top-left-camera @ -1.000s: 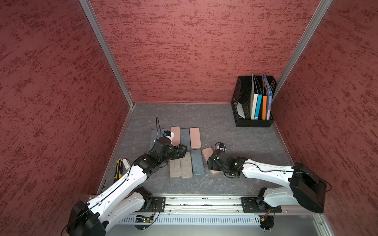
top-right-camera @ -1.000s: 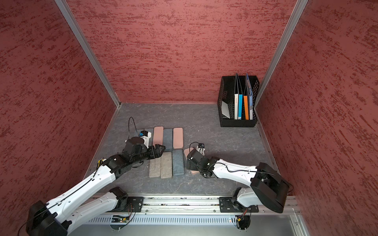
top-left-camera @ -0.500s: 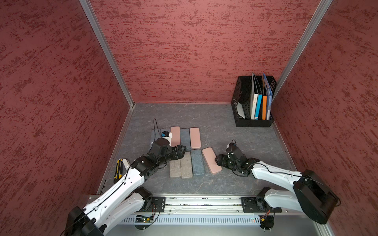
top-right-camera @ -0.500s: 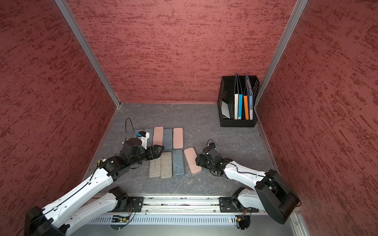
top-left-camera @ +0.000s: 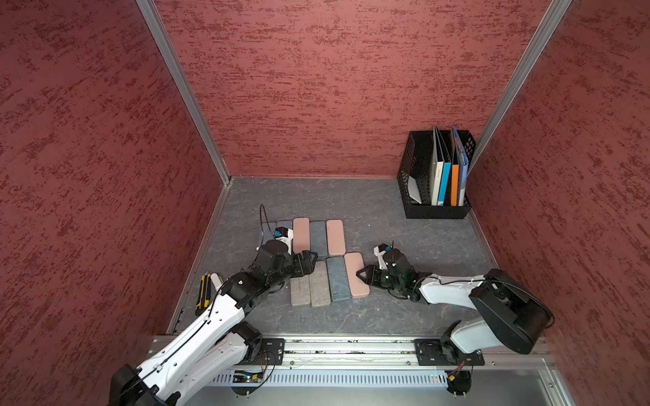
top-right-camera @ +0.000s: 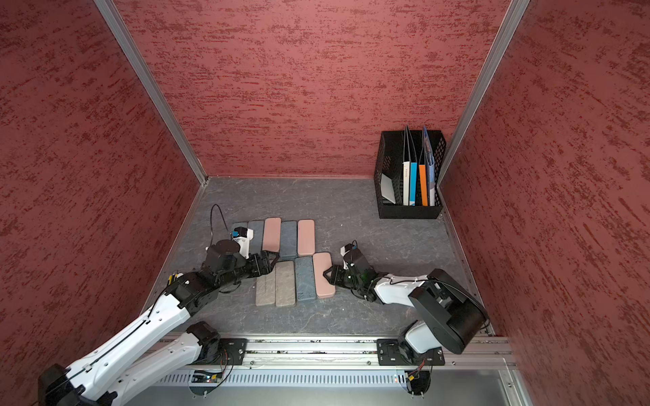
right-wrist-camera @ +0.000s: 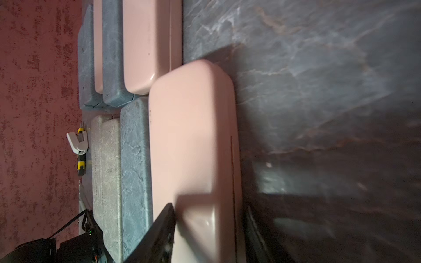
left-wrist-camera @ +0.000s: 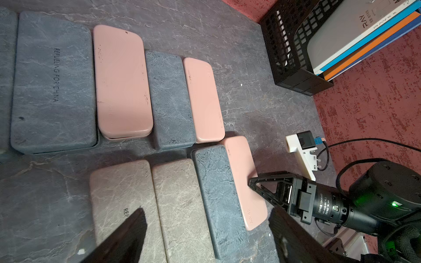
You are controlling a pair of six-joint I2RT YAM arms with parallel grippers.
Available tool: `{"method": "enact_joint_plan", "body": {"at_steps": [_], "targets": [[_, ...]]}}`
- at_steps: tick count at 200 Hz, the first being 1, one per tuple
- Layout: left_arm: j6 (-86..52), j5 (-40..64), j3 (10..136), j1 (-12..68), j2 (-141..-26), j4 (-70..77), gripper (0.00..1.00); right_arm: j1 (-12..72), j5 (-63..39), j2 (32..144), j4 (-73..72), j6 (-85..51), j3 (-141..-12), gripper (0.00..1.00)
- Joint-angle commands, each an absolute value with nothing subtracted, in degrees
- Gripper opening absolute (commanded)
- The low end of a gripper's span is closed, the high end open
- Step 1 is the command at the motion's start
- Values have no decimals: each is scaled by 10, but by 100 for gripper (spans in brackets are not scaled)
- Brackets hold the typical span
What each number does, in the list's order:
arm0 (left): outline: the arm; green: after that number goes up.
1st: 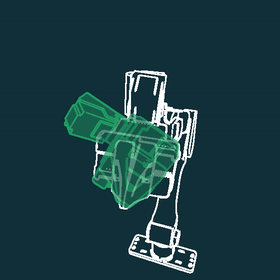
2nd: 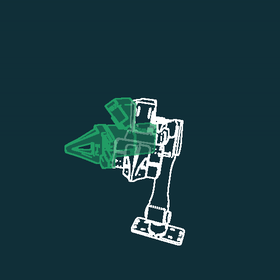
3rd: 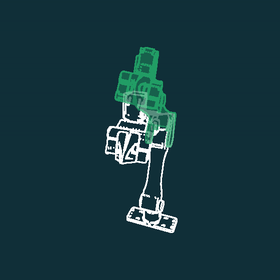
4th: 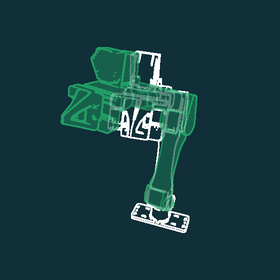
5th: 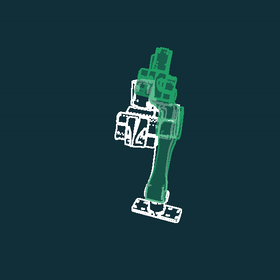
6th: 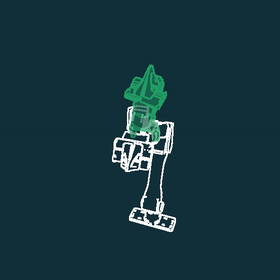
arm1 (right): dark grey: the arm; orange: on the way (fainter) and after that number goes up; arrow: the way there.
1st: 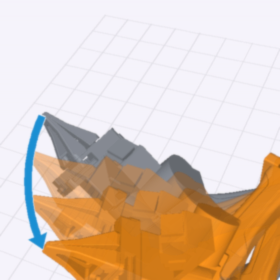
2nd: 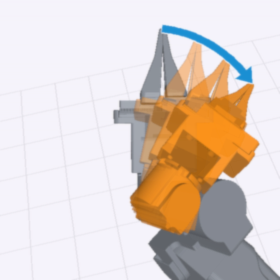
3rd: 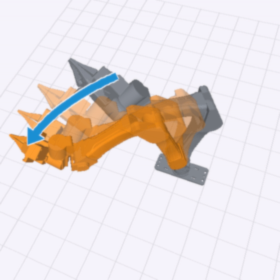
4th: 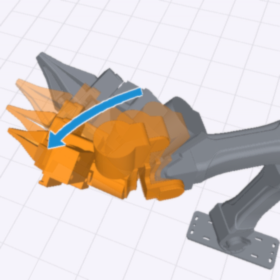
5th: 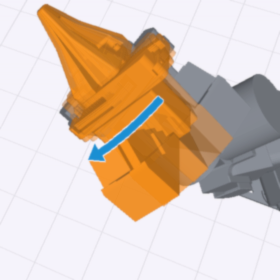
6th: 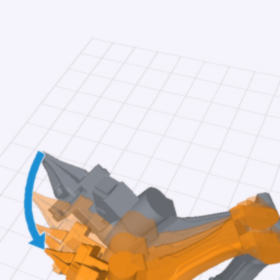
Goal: Close the glasses case
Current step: Move the glasses case to the center of the board.
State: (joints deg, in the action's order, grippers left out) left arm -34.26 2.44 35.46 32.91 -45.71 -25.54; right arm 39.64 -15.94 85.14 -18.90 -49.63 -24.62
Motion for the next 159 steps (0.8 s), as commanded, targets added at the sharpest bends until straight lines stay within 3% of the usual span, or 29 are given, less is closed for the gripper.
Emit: {"method": "enact_joint_plan", "body": {"at_steps": [1,117,140,159], "targets": [[-341,13,349,332,-450,-264,87,423,-176,880,-212,-517,-235,48],[-339,9,350,331,-431,-283,87,473,-159,933,-239,-542,-255,49],[-336,9,352,331,-426,-290,87,473,-156,929,-229,-538,-261,54],[-329,5,357,332,-414,-303,87,471,-137,895,-195,-525,-260,66]]}}
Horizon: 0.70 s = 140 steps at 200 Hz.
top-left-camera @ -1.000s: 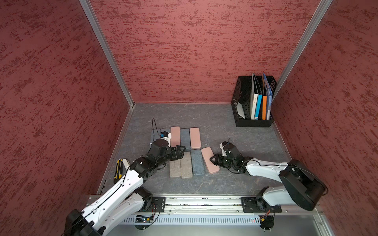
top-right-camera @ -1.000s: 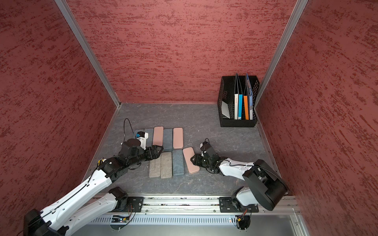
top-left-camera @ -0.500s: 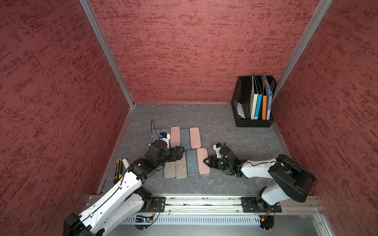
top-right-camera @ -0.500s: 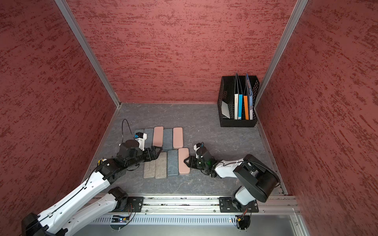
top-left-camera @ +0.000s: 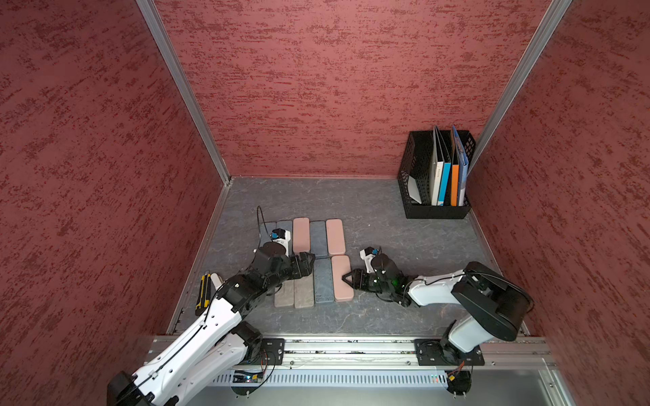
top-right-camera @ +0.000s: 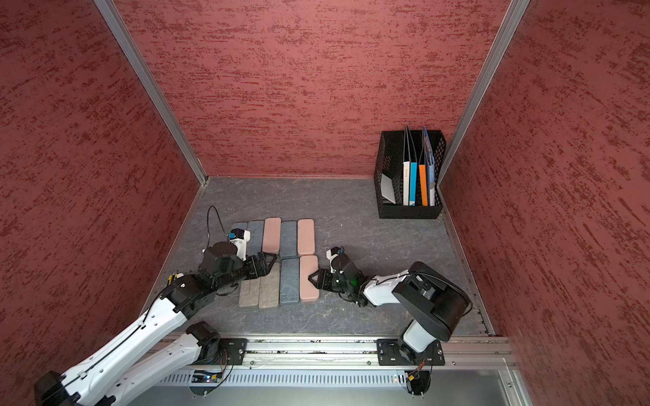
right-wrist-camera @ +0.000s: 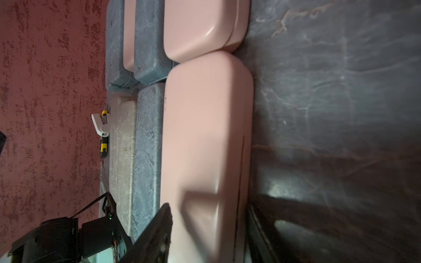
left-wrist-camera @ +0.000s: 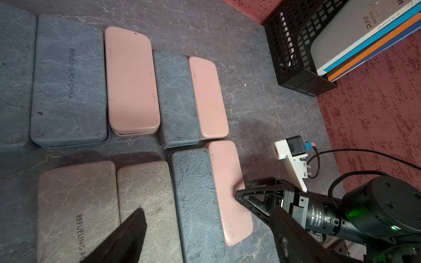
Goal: Close the glasses case
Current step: Move the glasses case to the center of the board, then reset both arms
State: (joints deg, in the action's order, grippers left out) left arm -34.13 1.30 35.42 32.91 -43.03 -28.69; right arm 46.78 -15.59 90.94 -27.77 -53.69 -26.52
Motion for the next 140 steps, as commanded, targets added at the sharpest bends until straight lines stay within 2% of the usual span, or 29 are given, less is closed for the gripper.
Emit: {"method": "enact_joint_plan", "body": {"at_steps": [1,20,38,70,90,109,124,140], "targets": [[-328,5,358,332,-414,-303,87,470,-136,893,-192,-524,-260,67],[-324,-3,358,330,-391,-311,87,452,-109,818,-107,-491,-267,82],[-327,-17,353,316,-366,-324,100,422,-56,720,-3,-449,-268,98],[-319,-47,334,238,-348,-331,100,338,66,525,159,-346,-274,98],[-313,-61,318,169,-355,-302,100,261,113,455,201,-281,-287,99],[-289,-113,287,115,-363,-232,100,184,140,452,189,-219,-302,99],[-254,-167,245,78,-370,-154,100,123,165,493,121,-181,-291,99],[-228,-210,199,42,-370,-59,100,57,130,549,53,-190,-290,99]]}}
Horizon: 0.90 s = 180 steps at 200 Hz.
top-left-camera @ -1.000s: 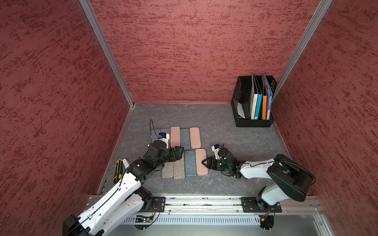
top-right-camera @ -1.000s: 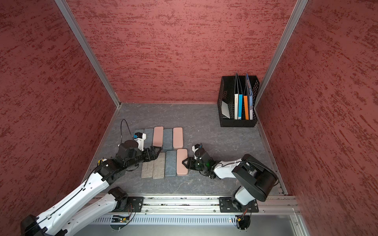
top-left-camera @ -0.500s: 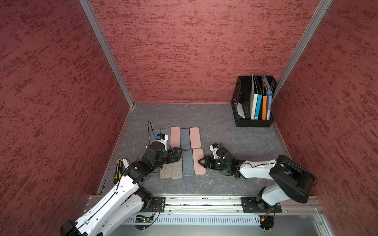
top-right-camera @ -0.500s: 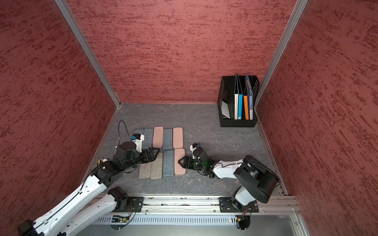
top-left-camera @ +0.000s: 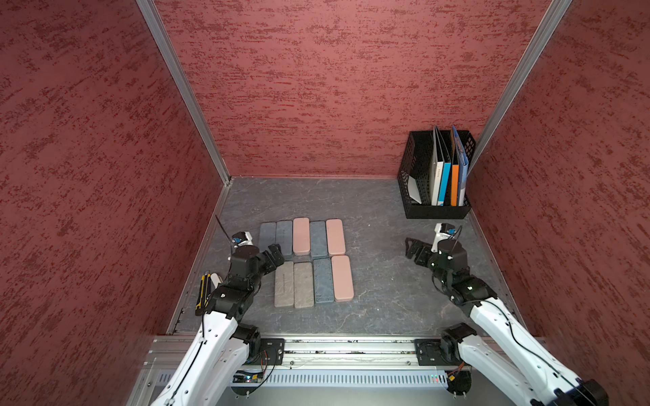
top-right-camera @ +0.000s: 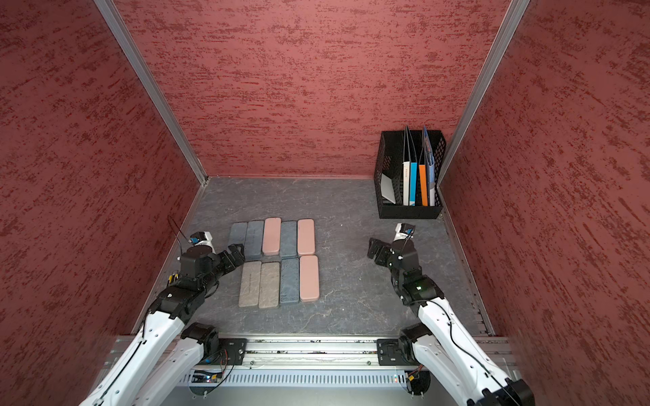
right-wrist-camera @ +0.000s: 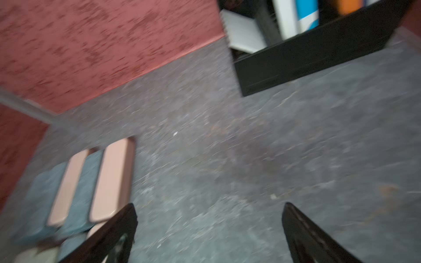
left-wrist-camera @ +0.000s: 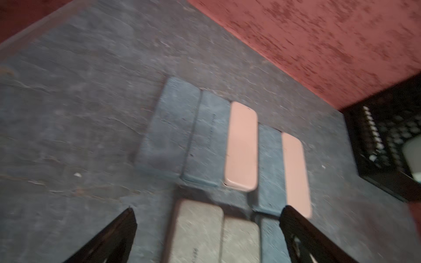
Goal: Close the glasses case
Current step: Reset both arms
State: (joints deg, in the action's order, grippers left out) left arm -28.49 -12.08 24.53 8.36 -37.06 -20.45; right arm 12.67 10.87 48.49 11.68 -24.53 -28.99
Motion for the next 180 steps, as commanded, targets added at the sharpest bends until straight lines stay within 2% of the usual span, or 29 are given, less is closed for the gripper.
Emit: {"method": "enact_joint_plan", "body": {"at_steps": [1,26,46,65,73,92,106,111,119,125,133,142,150,163,173,180], "targets": [[-224,-210,196,38,-370,-53,100,55,127,552,49,-190,-290,99],[-150,-164,101,-17,-368,186,100,30,155,610,-132,-146,-268,99],[-119,-143,47,-59,-449,352,100,28,165,688,-346,-80,-220,99],[-130,-107,65,-77,-574,432,100,26,176,774,-433,-47,-213,99],[-114,-88,80,-76,-621,465,100,28,164,774,-420,-39,-220,99],[-105,-59,114,-78,-727,538,100,19,156,830,-528,-35,-201,99],[-70,-36,125,-63,-830,649,100,17,132,830,-459,-35,-232,98],[-49,-17,135,-48,-837,618,100,16,127,850,-463,-28,-240,99],[-36,-59,171,-24,-859,580,100,17,110,854,-418,-25,-263,99],[-24,-51,191,-22,-884,578,100,17,107,859,-424,-22,-264,99],[-21,-52,215,-12,-868,499,100,16,104,855,-421,-23,-263,99],[-20,-46,199,-18,-883,565,100,15,104,857,-429,-22,-260,99],[-31,-36,201,-24,-868,527,100,16,102,855,-427,-22,-259,99],[-24,-49,200,-19,-877,545,100,15,81,863,-466,-18,-236,99],[-25,-52,203,-18,-875,541,100,16,82,894,-554,-9,-213,99],[-23,-53,202,-18,-878,545,100,16,82,881,-516,-13,-219,99]]}}
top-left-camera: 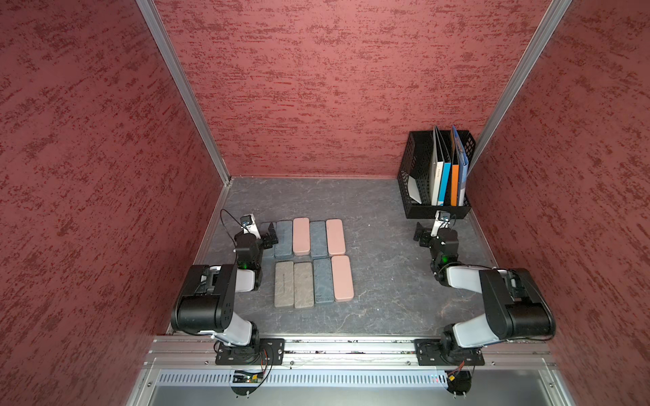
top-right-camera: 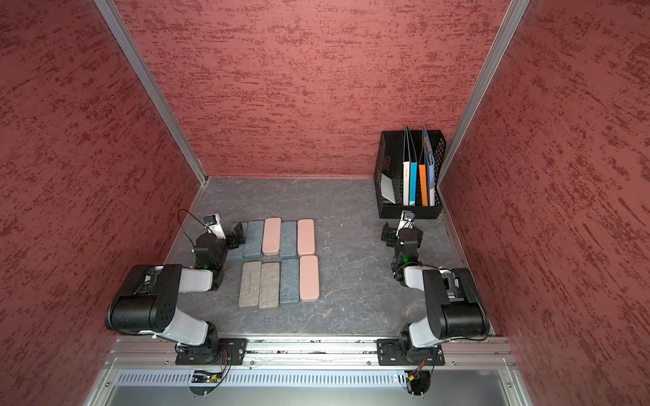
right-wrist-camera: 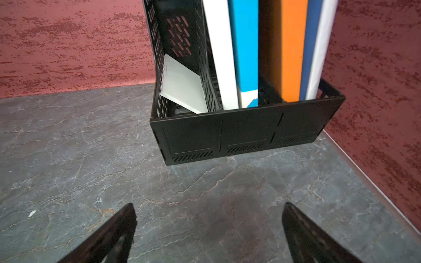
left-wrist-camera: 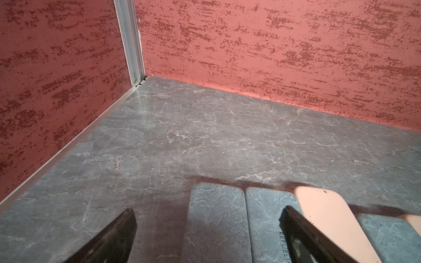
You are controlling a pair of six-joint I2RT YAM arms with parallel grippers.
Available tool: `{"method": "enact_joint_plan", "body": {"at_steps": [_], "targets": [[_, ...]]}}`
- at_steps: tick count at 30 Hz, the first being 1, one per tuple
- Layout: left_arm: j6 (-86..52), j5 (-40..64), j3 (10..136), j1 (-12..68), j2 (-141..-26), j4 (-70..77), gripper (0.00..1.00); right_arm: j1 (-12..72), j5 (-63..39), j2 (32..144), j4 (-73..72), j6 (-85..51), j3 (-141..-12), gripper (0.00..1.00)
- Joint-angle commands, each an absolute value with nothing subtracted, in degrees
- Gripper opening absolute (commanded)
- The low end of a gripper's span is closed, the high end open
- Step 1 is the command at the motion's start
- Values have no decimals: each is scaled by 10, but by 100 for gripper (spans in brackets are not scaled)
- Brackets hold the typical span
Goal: Close the glasses case
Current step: Reset both arms
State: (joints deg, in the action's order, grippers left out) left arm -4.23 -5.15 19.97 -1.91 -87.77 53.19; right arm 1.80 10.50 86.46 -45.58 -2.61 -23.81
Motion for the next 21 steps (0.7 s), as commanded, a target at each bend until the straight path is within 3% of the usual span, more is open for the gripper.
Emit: {"method": "enact_joint_plan", "body": {"at_steps": [1,21], "targets": [[-24,-53,202,-18,-877,541,100,17,81,879,-511,-14,-220,99],[-25,-54,203,-16,-875,538,100,21,88,883,-530,-10,-214,99]]}}
